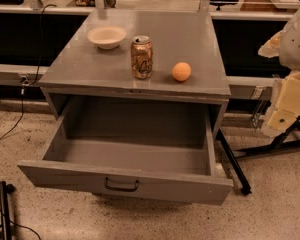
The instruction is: Place orange into top drawer
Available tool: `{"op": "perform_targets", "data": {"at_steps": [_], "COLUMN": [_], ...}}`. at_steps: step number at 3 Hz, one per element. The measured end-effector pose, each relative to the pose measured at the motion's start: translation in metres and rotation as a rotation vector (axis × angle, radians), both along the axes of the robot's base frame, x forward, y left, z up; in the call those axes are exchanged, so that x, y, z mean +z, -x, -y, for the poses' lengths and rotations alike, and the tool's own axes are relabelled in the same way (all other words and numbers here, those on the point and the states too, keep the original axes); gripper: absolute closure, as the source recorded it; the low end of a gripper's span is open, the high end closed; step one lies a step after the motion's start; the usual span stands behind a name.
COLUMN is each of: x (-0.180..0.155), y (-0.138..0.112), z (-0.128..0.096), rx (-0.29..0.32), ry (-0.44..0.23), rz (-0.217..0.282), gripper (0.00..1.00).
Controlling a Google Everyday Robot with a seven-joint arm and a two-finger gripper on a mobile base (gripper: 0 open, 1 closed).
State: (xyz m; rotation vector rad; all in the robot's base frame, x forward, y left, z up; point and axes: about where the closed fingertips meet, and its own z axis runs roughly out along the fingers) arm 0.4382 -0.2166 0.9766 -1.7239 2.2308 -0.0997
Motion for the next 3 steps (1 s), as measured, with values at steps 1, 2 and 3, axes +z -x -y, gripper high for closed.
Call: {"op": "perform_targets", "data": {"at_steps": [1, 2, 3], "x": [0.0, -0.002, -0.004], "y": [0.0, -0.024, -0.065], "z": [0.0, -0.004, -0.015], "rx": [0.0, 0.011, 0.031], "ry": [0.0, -0.041, -0.125], "rz": [0.0, 0.007, 0.052], "gripper": [0.0, 0.0, 0.0]}}
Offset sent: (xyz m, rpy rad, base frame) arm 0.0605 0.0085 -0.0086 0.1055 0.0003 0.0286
